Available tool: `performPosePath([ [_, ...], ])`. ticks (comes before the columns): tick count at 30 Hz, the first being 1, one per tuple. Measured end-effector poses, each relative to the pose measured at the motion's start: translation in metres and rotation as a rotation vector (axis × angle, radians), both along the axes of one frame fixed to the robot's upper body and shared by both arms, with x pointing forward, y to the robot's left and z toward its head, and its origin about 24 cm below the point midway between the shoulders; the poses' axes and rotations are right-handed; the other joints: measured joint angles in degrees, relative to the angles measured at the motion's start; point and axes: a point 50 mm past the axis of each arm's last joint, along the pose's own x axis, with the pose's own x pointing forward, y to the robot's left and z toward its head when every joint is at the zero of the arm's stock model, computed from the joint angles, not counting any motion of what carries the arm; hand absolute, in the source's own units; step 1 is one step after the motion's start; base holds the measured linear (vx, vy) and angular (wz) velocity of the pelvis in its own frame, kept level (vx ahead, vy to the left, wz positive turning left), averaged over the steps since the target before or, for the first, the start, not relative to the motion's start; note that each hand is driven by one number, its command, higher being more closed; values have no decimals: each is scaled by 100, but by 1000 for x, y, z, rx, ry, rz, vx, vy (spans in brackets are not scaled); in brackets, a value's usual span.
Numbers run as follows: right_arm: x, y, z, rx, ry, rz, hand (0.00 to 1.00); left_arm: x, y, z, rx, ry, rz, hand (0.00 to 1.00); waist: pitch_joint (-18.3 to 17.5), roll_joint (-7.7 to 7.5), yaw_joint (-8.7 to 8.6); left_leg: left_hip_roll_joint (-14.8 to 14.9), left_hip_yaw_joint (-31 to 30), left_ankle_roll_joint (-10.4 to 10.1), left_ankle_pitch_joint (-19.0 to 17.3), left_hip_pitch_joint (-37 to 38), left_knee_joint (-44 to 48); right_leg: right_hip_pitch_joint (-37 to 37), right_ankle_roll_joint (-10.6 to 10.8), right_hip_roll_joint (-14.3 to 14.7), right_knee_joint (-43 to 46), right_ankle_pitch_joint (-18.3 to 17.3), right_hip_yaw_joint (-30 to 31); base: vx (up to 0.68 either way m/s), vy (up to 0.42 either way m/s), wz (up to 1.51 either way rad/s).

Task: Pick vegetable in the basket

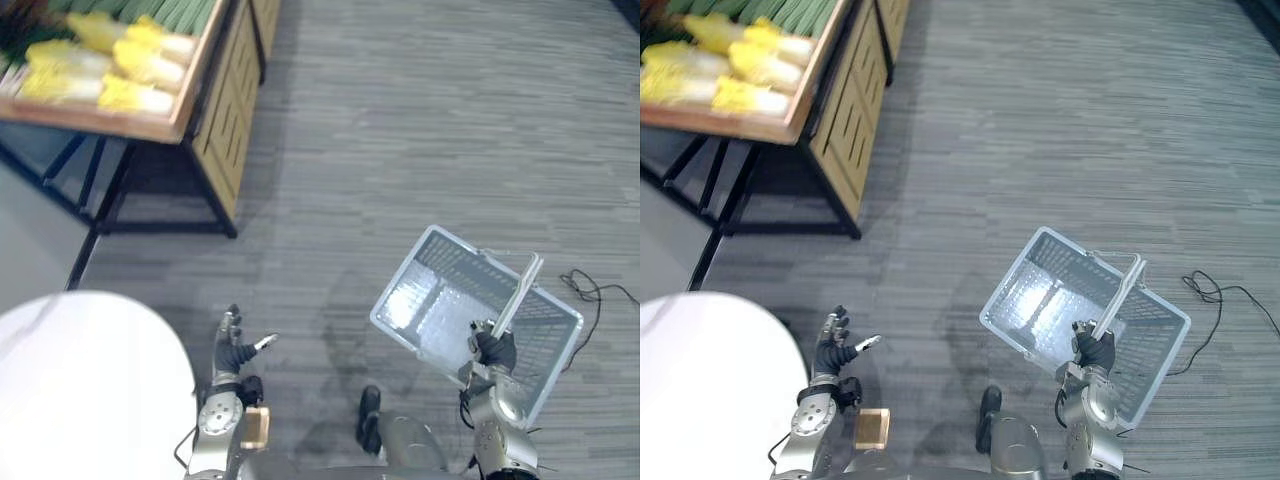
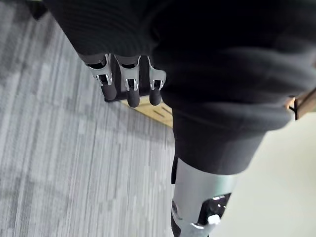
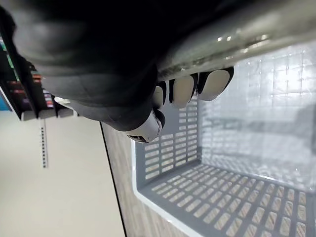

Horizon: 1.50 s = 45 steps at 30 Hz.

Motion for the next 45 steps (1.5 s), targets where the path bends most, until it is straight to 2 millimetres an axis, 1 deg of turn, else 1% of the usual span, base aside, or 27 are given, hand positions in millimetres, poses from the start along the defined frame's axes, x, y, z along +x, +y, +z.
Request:
performPosePath([
  [2, 3, -2, 3, -31, -4, 16, 100, 4, -4, 12, -4, -55, -8, 0, 78, -132, 221, -684, -351, 143, -371, -660, -350, 459, 105, -140, -158, -153, 440, 453, 81, -94],
  [4, 6, -7, 7, -63, -13, 25, 100, 10, -5, 29, 2, -133, 6, 0, 75, -122, 260, -1081, -354, 150, -376, -1102, -1421, 721, 310, -321, -288, -290, 573, 390, 131, -47],
  [5, 7, -9, 9, -73, -17, 27, 100, 13, -6, 37, 7, -170, 13, 0, 73, -111, 257, -1211, -345, 85, -322, -1181, -1917, 788, 375, -377, -328, -335, 588, 431, 226, -24],
  [6, 7, -14, 10, -101, -12, 32, 100, 21, -7, 65, 28, -299, 44, 0, 26, 7, 299, -1426, -320, -115, 6, -1275, -3487, 1076, 602, -436, -475, -511, 634, 353, 190, -22],
  [7, 7, -14, 9, -104, -9, 33, 100, 21, -6, 69, 33, -321, 48, 0, 15, 24, 317, -1429, -308, 15, 258, -1299, -3604, 1115, 633, -433, -478, -560, 664, 586, 292, -44],
  [8, 6, -12, 4, -106, 17, 42, 100, 23, -4, 86, 64, -394, 70, 0, -90, -17, 445, -1557, -225, 393, 723, -1200, -3519, 1264, 749, -528, -509, -701, 842, 489, 218, -25],
  [9, 6, -8, 2, -108, 23, 65, 100, 26, -3, 103, 95, -471, 90, 0, -186, -179, 419, -1736, -175, 663, 463, -1304, -3229, 1373, 867, -733, -520, -757, 848, 627, 271, -20],
  [11, 9, -4, 0, -114, 32, 77, 100, 31, -1, 119, 142, -547, 115, 0, -188, -212, 426, -1884, -114, 883, 135, -1256, -2994, 1110, 1075, -960, 318, -833, 911, 667, 313, 16],
  [13, 7, 3, -10, -96, 74, 100, 100, 34, -2, 125, 181, -571, 121, 0, -173, -233, 399, -2137, -156, 971, -172, -627, -3158, 559, 1902, -1236, 2367, -553, 1159, 631, 308, 18],
  [15, 1, 8, -21, -82, 120, 104, 100, 31, -1, 127, 212, -581, 138, 0, -163, -223, 372, -2289, -310, 1002, -304, 39, -3462, 203, 1799, -1293, 3913, -521, 1176, 519, 144, 36],
  [16, -2, 13, -25, -67, 134, 109, 100, 26, 0, 134, 238, -608, 163, 0, -152, -172, 340, -2319, -458, 1009, -340, 615, -3846, -163, 1201, -1299, 4620, -758, 825, 565, 116, 44],
  [19, 2, 16, -21, -74, 111, 139, 100, 23, 1, 146, 291, -672, 193, 0, -144, -98, 265, -2265, -879, 997, -345, 1226, -4367, -1003, 598, -1089, 3754, -1120, 274, 570, 9, 61],
  [21, 3, 15, -18, -81, 97, 149, 100, 23, 2, 146, 294, -671, 209, 0, -131, -58, 185, -2170, -1100, 859, -422, 1397, -4377, -1301, 580, -796, 2697, -1077, 516, 503, -111, 89],
  [23, 2, 14, -17, -87, 91, 149, 100, 24, 2, 144, 293, -665, 220, 0, -113, -67, 91, -2045, -1467, 429, -704, 1608, -4187, -1429, 767, -423, 1138, -445, 1288, 573, -203, 114],
  [25, -9, 14, -18, -97, 103, 150, 100, 22, 1, 143, 309, -660, 208, 0, -146, -195, 77, -1993, -1875, 230, -1256, 1730, -3570, -1348, 830, -422, 742, 859, 1533, 614, -320, 117],
  [26, -10, 12, -19, -108, 110, 157, 100, 20, -2, 134, 293, -614, 219, 0, -188, 99, 127, -1721, -1990, 113, -1322, 1656, -3078, -1310, 682, -274, 1143, 465, 1259, 565, -299, 76],
  [28, -6, 14, -11, -113, 75, 163, 100, 16, -4, 129, 275, -591, 235, 0, -180, 203, 187, -1562, -1948, -70, -929, 1232, -2160, -1114, 570, -203, 1208, 198, 1029, 471, -246, 56],
  [29, -6, 20, -9, -103, 63, 173, 100, 15, -6, 127, 255, -578, 241, 0, -159, 187, 273, -1239, -1550, -190, -288, 686, -981, -657, 430, -183, 952, 61, 830, 494, -274, 69],
  [30, -7, 22, -10, -93, 63, 172, 100, 14, -7, 126, 256, -572, 233, 0, -158, 189, 289, -1064, -1338, -199, -312, 544, -658, -384, 400, -147, 772, 43, 729, 578, -307, 89],
  [32, -13, 21, -6, -92, 49, 134, 100, 14, -9, 126, 252, -574, 217, 0, -133, 140, 380, -791, -760, -38, -417, 155, -316, 351, 337, -149, 262, 4, 341, 394, -191, 82],
  [36, -19, -6, 2, -122, 13, 18, 100, 15, -11, 126, 257, -571, 205, 0, -133, 117, 403, -916, 365, -1, -522, -777, -1871, 1230, 480, -276, -487, -136, -583, 338, -72, 103],
  [38, -32, -23, 0, -134, 35, -53, 100, 15, -18, 126, 245, -576, 178, 0, -159, 149, 397, -929, 1192, 117, 225, -779, -2958, 1558, 690, -272, -554, -367, -1028, 341, 38, 126],
  [39, -39, -29, -5, -131, 59, -85, 100, 15, -18, 125, 250, -571, 162, 0, -198, 106, 387, -1001, 1482, 822, 369, -742, -3165, 1685, 795, -303, -518, -524, -1186, 355, 82, 116],
  [40, -47, -33, -17, -118, 116, -112, 100, 14, -18, 123, 257, -561, 140, 0, -371, -130, 416, -1359, 1536, 888, 333, -681, -3470, 1644, 917, -567, -352, -688, -1377, 418, 90, 111],
  [41, -47, -34, -18, -116, 123, -119, 100, 14, -18, 123, 258, -560, 132, 0, -373, -206, 436, -1518, 1449, 1024, 240, -676, -3514, 1651, 983, -667, -265, -746, -1415, 411, 87, 84],
  [43, -47, -38, -23, -100, 157, -135, 100, 13, -19, 118, 247, -532, 101, 0, -363, -227, 390, -1758, 1264, 1106, 20, -517, -3520, 1537, 1174, -986, 680, -887, -1442, 350, 126, 73],
  [45, -56, -37, -35, -79, 226, -136, 100, 13, -24, 115, 237, -519, 56, 0, -340, -264, 321, -2062, 933, 1127, -150, -60, -3636, 995, 809, -1603, 2859, -650, -1227, 404, 143, 95],
])
